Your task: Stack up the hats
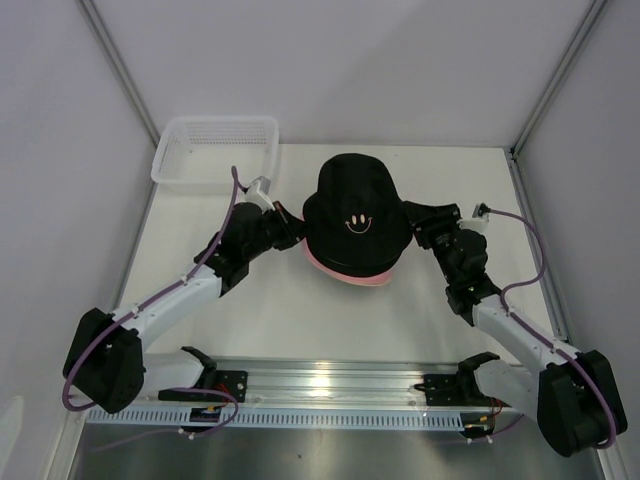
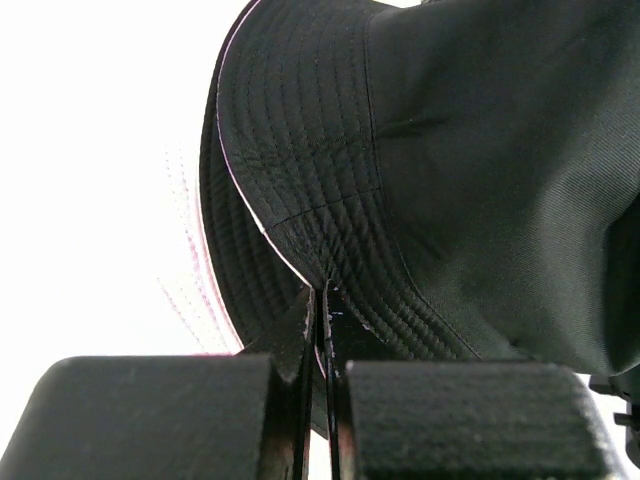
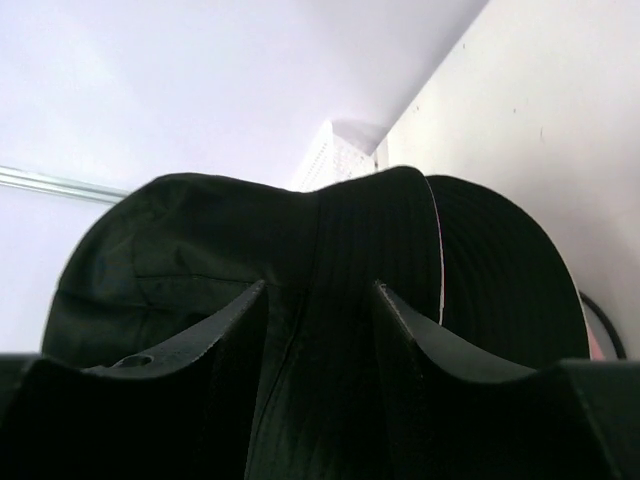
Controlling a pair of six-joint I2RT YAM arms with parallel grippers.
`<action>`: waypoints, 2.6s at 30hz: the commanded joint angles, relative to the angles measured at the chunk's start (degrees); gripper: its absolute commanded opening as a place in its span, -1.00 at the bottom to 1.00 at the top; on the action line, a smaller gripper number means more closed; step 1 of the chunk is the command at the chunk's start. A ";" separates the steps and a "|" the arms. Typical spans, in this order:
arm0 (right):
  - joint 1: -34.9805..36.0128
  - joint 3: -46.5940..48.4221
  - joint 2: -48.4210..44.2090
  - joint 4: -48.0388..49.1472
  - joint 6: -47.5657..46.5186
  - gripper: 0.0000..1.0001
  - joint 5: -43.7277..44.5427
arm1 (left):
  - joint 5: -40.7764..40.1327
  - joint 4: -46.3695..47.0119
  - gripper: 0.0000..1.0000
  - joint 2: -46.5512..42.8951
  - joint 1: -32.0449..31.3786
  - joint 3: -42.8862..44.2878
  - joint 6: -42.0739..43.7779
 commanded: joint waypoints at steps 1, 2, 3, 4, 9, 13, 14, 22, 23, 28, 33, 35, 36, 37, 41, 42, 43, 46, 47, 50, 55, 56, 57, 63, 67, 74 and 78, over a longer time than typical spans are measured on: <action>-0.12 2.40 2.25 4.26 2.83 -0.03 -2.21 | -1.09 -0.45 -0.99 -2.14 -0.57 2.96 2.66; -0.12 2.22 2.43 4.35 3.35 -0.03 -2.13 | -1.09 -0.54 -0.99 -2.23 -0.57 3.31 3.01; -0.30 2.22 2.35 3.30 3.01 -0.02 -2.13 | -1.09 -0.54 -0.99 -2.32 -0.57 3.40 3.10; -0.30 2.22 2.00 2.08 2.66 -0.02 -1.60 | -1.01 -0.45 -0.99 -2.49 -0.57 3.40 3.10; -0.73 1.61 -5.45 -6.27 0.55 0.07 3.49 | -0.83 -0.19 -0.99 -1.97 -0.57 3.32 3.19; -1.53 1.78 -10.65 -16.10 1.42 0.14 5.78 | 0.05 -0.01 -0.99 -1.35 -0.66 3.49 2.92; -1.53 1.61 -11.36 -17.17 2.03 0.14 5.52 | 0.14 -0.01 -0.99 -1.18 -0.57 3.58 2.92; -1.35 -1.12 -11.81 -16.30 7.57 0.14 1.31 | 0.31 0.17 -0.99 -1.09 -0.92 3.93 3.27; -1.26 -1.21 -11.20 -16.39 8.10 0.14 0.95 | 0.31 -0.01 -0.99 -1.00 -1.01 4.02 3.28; -0.12 -2.43 -8.30 -13.07 9.77 0.15 -1.15 | 0.14 -0.01 -0.99 -1.18 -1.01 3.67 3.28; 0.49 -2.00 -3.81 -8.93 11.18 0.13 -2.83 | 0.14 0.08 -0.99 -1.70 -1.10 4.02 3.71; 0.49 -2.17 -3.28 -7.08 11.53 0.07 -2.65 | 0.31 0.08 -0.99 -1.70 -1.10 3.93 3.80; 0.41 -2.26 -3.11 -6.64 11.53 -0.03 -1.96 | 0.40 0.08 -0.99 -1.70 -1.10 3.76 3.80; 0.41 -2.17 -3.19 -6.12 11.27 -0.10 -1.51 | 0.40 0.08 -0.99 -1.70 -1.10 3.67 3.89; 0.14 -1.82 -3.46 -6.55 10.04 -0.35 1.21 | 0.31 -0.01 -0.99 -1.62 -1.18 3.58 3.98; 0.06 -1.82 -3.54 -5.68 10.12 -0.42 1.48 | 0.31 -0.10 -0.99 -1.62 -1.10 3.49 3.98; -0.12 -1.91 -3.46 -5.15 10.12 -0.45 1.30 | 0.23 -0.19 -0.99 -1.62 -1.10 3.40 4.07; -0.21 -1.65 -2.76 -4.00 9.78 -0.56 0.95 | -0.39 -0.62 -0.99 -1.70 -1.10 3.67 4.50; -0.38 -1.47 -2.58 -3.83 9.60 -0.60 0.86 | -0.30 -0.89 -0.99 -1.62 -1.10 3.67 4.59; -1.08 -1.38 -2.14 -3.47 8.28 -1.00 0.34 | -1.17 -1.41 -0.99 -1.53 -1.10 3.67 5.47; -1.70 -2.00 -2.75 -6.10 5.47 -1.00 1.74 | -2.15 -2.73 -0.99 -0.30 -1.10 4.11 5.82; -1.79 -2.17 -3.45 -7.50 4.42 -1.00 2.61 | -2.32 -3.61 -0.99 -0.12 -1.10 4.63 5.91; -1.79 -2.87 -3.89 -8.13 3.98 -1.00 3.32 | -2.50 -4.31 -0.99 0.05 -1.10 4.98 6.26; -1.79 -6.56 -6.97 -12.79 1.34 -1.00 7.28 | -4.61 -10.90 -0.99 1.02 -1.10 6.48 6.70; -1.79 -10.52 -6.10 -13.49 1.33 -1.00 7.28 | -5.31 -13.89 -0.99 1.37 -1.01 5.95 6.53; -1.70 -12.02 0.22 -11.39 -0.68 -1.00 5.44 | 0.75 -15.04 -0.99 4.00 2.06 3.76 3.63; -1.70 -10.53 5.76 -9.98 -2.88 -1.00 4.47 | -0.03 -16.27 -0.99 3.31 2.16 1.74 3.98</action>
